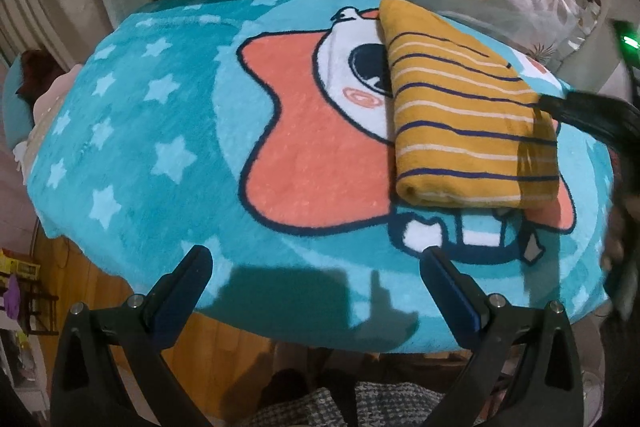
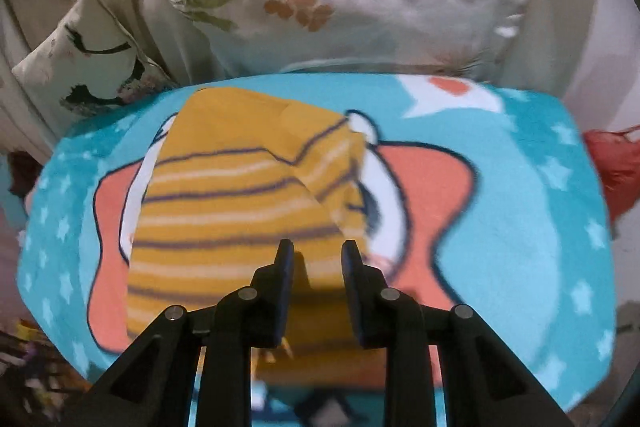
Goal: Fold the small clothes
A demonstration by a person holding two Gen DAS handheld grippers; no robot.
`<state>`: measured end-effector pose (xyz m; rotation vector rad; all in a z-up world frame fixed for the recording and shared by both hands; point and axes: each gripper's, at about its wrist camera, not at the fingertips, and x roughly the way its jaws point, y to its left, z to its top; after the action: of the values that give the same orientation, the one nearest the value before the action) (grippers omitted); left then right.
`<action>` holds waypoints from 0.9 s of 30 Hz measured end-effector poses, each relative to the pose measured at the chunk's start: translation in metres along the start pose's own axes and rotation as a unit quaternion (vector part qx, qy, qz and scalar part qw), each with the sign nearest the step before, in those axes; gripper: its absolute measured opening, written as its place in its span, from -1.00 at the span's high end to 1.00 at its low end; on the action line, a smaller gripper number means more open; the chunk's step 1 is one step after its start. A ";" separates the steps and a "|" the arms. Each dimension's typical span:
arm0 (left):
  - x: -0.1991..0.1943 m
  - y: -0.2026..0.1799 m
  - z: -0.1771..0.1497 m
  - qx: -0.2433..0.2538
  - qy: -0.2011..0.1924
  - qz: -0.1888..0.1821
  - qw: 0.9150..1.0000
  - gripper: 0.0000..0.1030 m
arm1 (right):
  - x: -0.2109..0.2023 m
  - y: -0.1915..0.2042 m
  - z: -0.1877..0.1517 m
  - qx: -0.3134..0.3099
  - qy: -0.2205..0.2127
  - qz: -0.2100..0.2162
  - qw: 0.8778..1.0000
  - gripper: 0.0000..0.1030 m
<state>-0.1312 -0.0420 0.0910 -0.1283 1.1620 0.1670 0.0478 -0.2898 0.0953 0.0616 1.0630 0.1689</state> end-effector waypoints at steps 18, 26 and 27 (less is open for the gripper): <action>-0.010 0.010 -0.004 -0.009 -0.029 0.020 0.999 -1.00 | 0.046 0.003 0.023 0.004 0.031 -0.022 0.999 0.26; -0.011 -0.003 0.009 0.009 -0.044 0.001 0.999 -1.00 | -0.012 0.010 -0.029 -0.036 0.007 -0.046 0.998 -0.14; -0.012 -0.006 0.010 0.014 -0.044 -0.003 0.999 -1.00 | -0.014 0.010 -0.038 -0.042 0.010 -0.052 0.998 -0.14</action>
<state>-0.1256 -0.0467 0.1056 -0.0984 1.0750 0.1502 0.0070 -0.2838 0.0904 -0.0713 1.0745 0.1195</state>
